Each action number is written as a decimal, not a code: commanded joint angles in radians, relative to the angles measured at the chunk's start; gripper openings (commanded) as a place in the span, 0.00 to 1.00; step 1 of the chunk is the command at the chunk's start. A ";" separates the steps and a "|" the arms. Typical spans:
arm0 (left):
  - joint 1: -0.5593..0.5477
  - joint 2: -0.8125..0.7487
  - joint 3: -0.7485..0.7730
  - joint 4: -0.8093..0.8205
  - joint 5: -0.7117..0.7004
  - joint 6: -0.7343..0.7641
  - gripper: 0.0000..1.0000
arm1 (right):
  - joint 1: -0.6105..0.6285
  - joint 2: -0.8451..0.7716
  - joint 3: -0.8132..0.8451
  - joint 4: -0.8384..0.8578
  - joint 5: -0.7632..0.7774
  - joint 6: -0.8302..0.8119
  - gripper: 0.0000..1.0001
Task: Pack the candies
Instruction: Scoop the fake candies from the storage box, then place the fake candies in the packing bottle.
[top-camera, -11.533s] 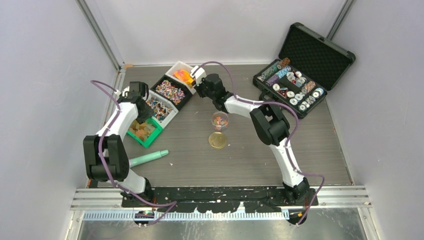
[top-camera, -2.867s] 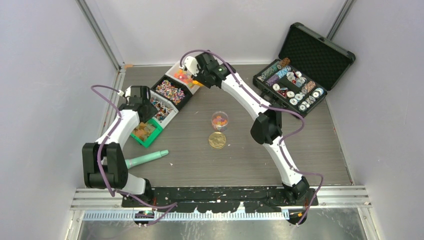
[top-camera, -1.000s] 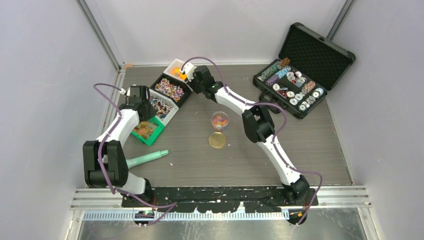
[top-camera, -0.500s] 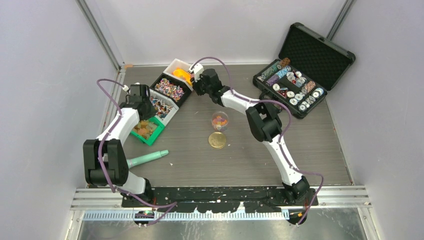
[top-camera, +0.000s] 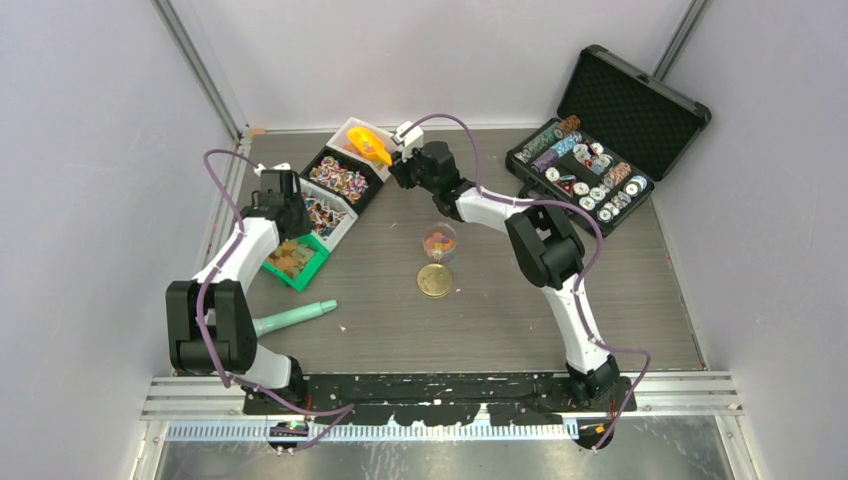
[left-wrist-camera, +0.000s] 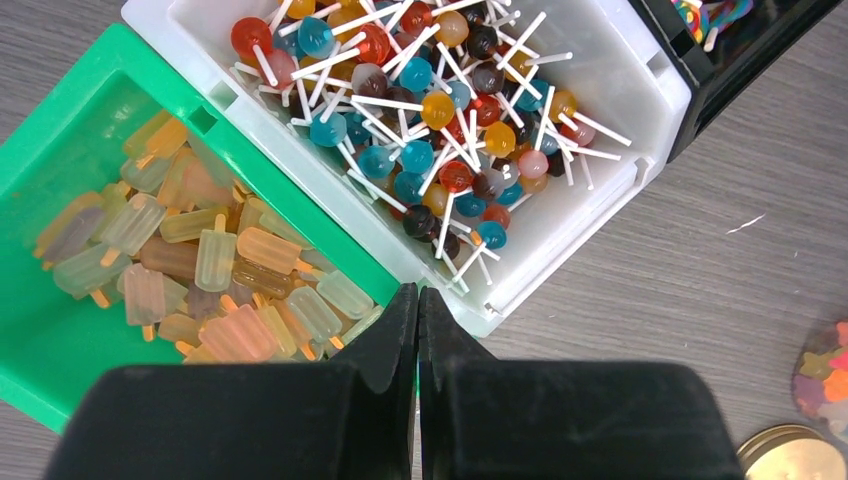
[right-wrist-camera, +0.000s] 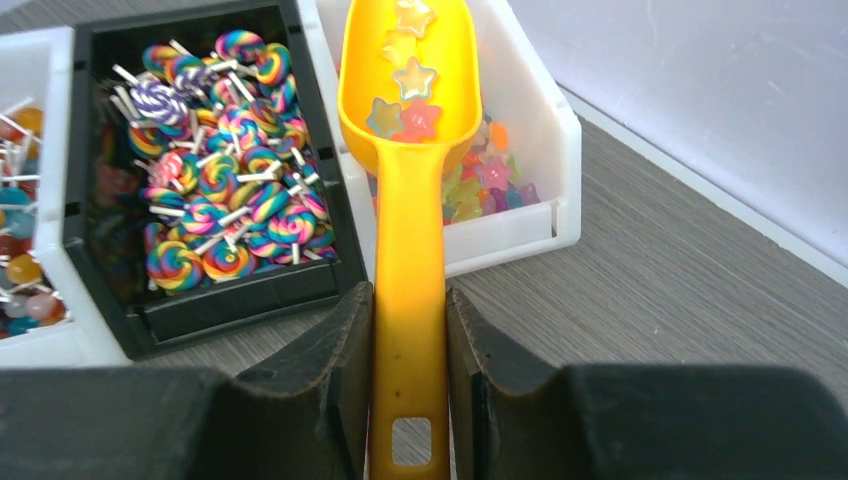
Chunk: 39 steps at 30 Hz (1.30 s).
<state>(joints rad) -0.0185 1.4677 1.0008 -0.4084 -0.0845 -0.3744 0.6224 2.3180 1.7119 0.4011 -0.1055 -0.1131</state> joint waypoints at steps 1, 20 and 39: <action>-0.003 -0.013 -0.032 -0.039 0.003 0.075 0.00 | -0.004 -0.116 -0.042 0.173 -0.041 0.020 0.00; -0.004 -0.055 -0.041 0.002 0.034 0.127 0.00 | -0.013 -0.538 -0.476 0.067 -0.047 -0.371 0.00; -0.023 -0.118 0.038 -0.095 0.033 -0.005 0.69 | -0.011 -1.108 -0.765 -0.567 -0.007 -0.610 0.00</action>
<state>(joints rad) -0.0364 1.3956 0.9798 -0.4767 -0.0589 -0.3355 0.6132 1.3209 0.9607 -0.0090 -0.1371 -0.6415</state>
